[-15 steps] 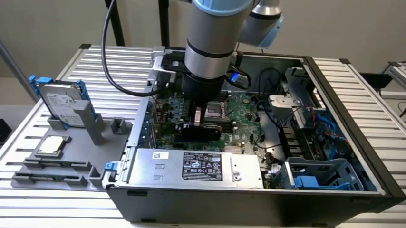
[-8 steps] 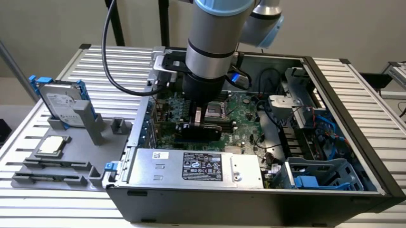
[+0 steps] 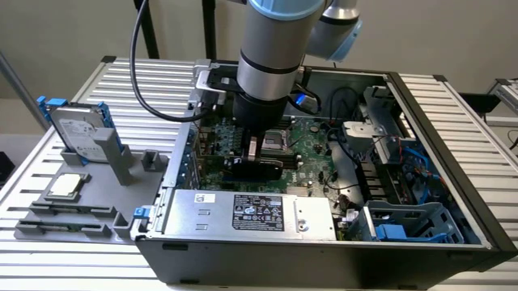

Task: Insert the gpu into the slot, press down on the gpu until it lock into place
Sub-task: 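Insert the gpu into the slot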

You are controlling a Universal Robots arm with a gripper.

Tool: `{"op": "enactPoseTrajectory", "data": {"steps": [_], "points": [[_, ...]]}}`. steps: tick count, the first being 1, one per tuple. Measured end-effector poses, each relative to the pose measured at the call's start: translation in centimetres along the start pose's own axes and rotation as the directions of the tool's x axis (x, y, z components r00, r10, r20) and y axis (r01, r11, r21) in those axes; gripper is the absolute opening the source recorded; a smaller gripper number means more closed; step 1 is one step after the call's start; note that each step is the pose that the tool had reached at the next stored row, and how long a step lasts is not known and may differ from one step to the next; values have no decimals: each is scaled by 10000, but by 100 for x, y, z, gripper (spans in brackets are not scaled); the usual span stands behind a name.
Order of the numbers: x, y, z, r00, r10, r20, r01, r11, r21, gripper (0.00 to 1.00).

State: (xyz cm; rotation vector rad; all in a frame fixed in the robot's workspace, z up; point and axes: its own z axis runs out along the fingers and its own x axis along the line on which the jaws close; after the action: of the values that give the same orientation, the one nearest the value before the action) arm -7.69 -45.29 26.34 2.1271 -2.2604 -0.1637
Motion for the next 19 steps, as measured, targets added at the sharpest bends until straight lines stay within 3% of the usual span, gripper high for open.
{"op": "enactPoseTrajectory", "data": {"steps": [19], "points": [[-20, 0, 2, 10000, 1, 2, -1, 10000, 1, 26]]}}
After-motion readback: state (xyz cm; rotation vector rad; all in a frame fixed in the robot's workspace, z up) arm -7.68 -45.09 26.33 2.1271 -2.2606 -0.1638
